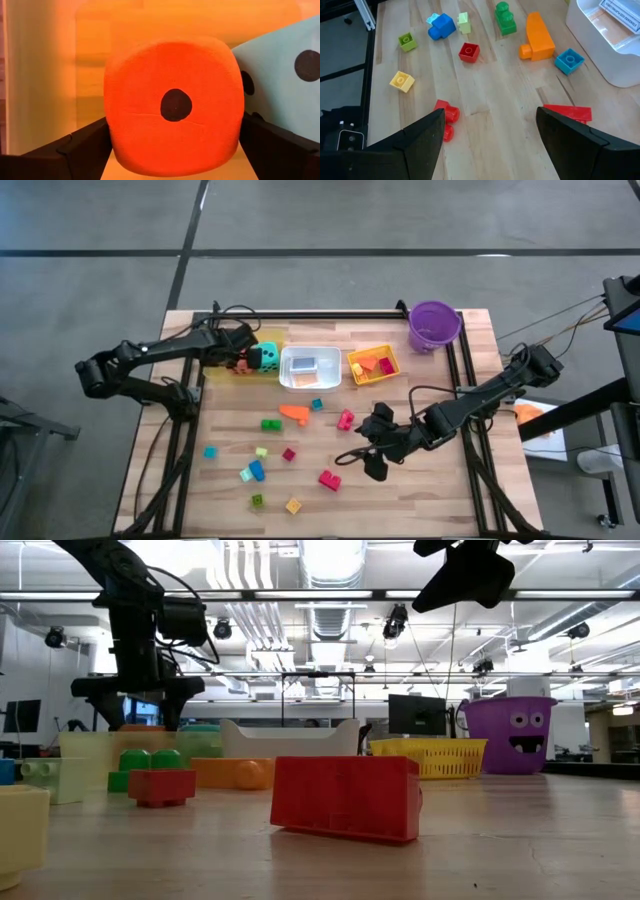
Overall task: Pick & Place Toys
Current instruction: Put the orange dice into the yellow transparent bin, then put the green game piece into the yellow bin
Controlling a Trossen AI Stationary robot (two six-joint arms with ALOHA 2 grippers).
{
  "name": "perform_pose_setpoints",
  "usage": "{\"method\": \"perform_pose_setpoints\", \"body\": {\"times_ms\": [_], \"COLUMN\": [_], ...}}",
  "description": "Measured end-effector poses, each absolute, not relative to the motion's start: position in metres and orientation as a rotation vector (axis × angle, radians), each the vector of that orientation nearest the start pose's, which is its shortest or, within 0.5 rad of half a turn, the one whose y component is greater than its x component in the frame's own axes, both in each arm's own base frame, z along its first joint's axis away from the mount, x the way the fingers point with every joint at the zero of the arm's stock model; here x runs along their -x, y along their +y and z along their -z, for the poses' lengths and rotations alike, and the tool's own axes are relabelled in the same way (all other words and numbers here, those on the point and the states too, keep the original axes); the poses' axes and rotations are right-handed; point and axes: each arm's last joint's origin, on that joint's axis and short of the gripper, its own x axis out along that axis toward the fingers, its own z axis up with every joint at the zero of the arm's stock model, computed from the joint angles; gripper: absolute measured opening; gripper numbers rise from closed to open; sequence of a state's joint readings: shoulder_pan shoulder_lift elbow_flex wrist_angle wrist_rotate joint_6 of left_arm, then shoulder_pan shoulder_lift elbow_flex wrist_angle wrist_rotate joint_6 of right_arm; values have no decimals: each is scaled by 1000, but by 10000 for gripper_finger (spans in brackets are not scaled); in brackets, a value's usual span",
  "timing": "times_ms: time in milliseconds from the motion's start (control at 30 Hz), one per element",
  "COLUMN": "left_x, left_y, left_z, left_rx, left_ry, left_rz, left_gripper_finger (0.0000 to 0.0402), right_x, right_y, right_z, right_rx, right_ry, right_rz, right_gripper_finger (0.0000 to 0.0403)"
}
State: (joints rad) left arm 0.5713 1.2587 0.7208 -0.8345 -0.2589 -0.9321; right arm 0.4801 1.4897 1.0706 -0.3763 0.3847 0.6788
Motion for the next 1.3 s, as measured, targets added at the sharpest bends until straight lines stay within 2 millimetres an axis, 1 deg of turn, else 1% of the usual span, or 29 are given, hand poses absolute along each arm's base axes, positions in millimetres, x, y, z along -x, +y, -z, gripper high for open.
{"method": "perform_pose_setpoints", "body": {"times_ms": [133,233,367,633,833,900,933,1033,1100,1200,1300], "left_x": [-164,-166,-166,-168,-166,-167,-169,-177,-183,-189,-197], "left_y": [114,114,114,115,114,110,108,99,91,77,58], "left_z": [-189,-196,-207,-219,-245,-253,-255,-260,-262,-262,-263], "left_rx": [961,950,946,922,891,933,959,1038,1062,1010,835], "left_ry": [989,1016,1035,1061,1169,1196,1208,1231,1238,1271,1302], "left_rz": [-1279,-1249,-1251,-1232,-1162,-1099,-1037,-772,-654,-579,-544], "left_gripper_finger": [395,395,395,395,395,395,395,395,394,394,394], "right_x": [-283,-283,-283,-283,-283,-283,-283,-282,-281,-280,-278], "right_y": [135,135,135,135,135,135,135,135,134,133,132], "right_z": [-254,-254,-254,-254,-254,-254,-254,-254,-253,-247,-238], "right_rx": [-315,-315,-317,-317,-316,-314,-314,-311,-305,-322,-319], "right_ry": [711,711,711,711,711,711,711,715,726,736,729], "right_rz": [155,155,156,156,155,155,155,156,161,176,201], "right_gripper_finger": [308,308,308,308,308,308,308,308,308,308,308]}}
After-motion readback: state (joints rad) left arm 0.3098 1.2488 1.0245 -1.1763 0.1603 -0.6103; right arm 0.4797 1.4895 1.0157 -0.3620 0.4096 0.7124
